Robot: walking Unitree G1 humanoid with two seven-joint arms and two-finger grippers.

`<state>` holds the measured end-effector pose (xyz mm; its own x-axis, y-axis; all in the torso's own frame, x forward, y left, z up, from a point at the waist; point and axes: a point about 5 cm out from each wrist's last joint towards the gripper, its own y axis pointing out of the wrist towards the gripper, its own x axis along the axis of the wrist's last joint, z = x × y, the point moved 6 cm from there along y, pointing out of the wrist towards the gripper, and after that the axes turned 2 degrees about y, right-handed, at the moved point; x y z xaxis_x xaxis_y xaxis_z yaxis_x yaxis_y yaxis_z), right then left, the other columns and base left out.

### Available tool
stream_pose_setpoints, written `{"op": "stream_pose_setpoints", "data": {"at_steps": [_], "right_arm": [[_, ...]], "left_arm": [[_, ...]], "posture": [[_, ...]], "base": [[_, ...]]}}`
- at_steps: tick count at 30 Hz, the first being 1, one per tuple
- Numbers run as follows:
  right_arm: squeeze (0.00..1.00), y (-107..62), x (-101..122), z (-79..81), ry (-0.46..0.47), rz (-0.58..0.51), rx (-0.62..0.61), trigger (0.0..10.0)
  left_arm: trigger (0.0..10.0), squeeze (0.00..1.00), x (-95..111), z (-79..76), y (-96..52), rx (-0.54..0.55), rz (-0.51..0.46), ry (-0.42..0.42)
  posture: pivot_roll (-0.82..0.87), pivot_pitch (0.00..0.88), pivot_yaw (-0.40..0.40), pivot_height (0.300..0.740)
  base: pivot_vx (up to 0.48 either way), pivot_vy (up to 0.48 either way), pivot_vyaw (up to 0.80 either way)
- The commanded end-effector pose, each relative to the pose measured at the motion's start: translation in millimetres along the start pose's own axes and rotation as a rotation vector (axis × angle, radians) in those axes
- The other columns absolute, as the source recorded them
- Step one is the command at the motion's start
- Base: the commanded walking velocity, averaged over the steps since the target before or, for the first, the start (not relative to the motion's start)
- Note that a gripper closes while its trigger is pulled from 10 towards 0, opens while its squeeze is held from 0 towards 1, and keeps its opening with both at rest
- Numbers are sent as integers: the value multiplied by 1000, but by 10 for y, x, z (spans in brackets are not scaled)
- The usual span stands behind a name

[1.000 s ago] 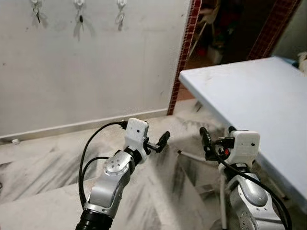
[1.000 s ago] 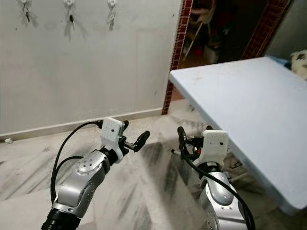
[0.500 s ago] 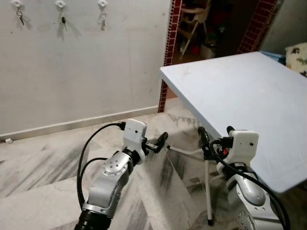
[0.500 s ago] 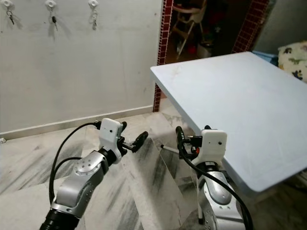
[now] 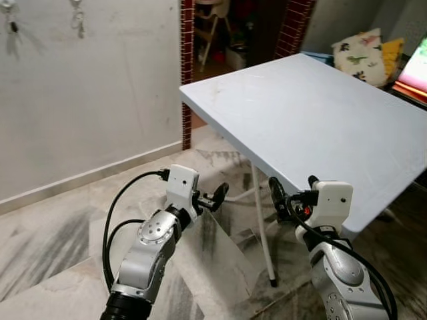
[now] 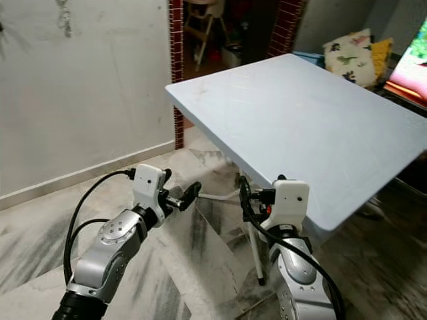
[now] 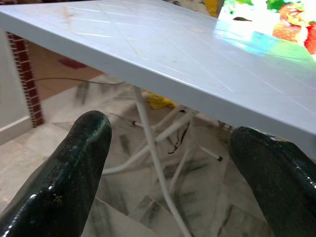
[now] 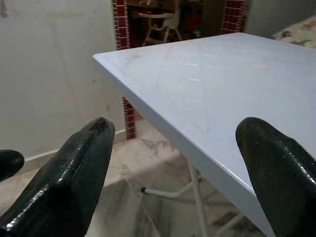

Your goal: Hang keys on a hook

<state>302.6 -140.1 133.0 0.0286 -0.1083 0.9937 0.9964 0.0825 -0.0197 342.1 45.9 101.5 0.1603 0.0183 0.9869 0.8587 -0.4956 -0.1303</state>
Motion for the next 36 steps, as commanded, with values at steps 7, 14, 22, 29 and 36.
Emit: {"op": "stream_pose_setpoints", "data": {"at_steps": [7,14,22,29,36], "right_arm": [[0,25,43,-49,-21,-11,-18,10000],[0,27,55,-62,-18,-15,-26,10000],[0,15,66,-72,-21,-17,-35,10000],[0,7,78,-86,-12,-23,-39,10000],[0,7,102,-61,9,-33,-33,10000]], "left_arm": [[10000,0,117,-66,25,-22,-35,-7],[10000,0,123,-83,26,-24,-33,2],[10000,0,93,-69,15,-17,-16,11],[10000,0,47,-37,-8,-22,5,12],[10000,0,21,17,-58,-25,19,19]], "posture": [[64,26,-77,740],[65,26,-77,740],[62,31,-75,740],[58,34,-74,740],[59,39,-71,740]], "base": [[0,0,-798],[0,0,-800],[0,0,-798],[0,0,-765],[0,0,-213]]}}
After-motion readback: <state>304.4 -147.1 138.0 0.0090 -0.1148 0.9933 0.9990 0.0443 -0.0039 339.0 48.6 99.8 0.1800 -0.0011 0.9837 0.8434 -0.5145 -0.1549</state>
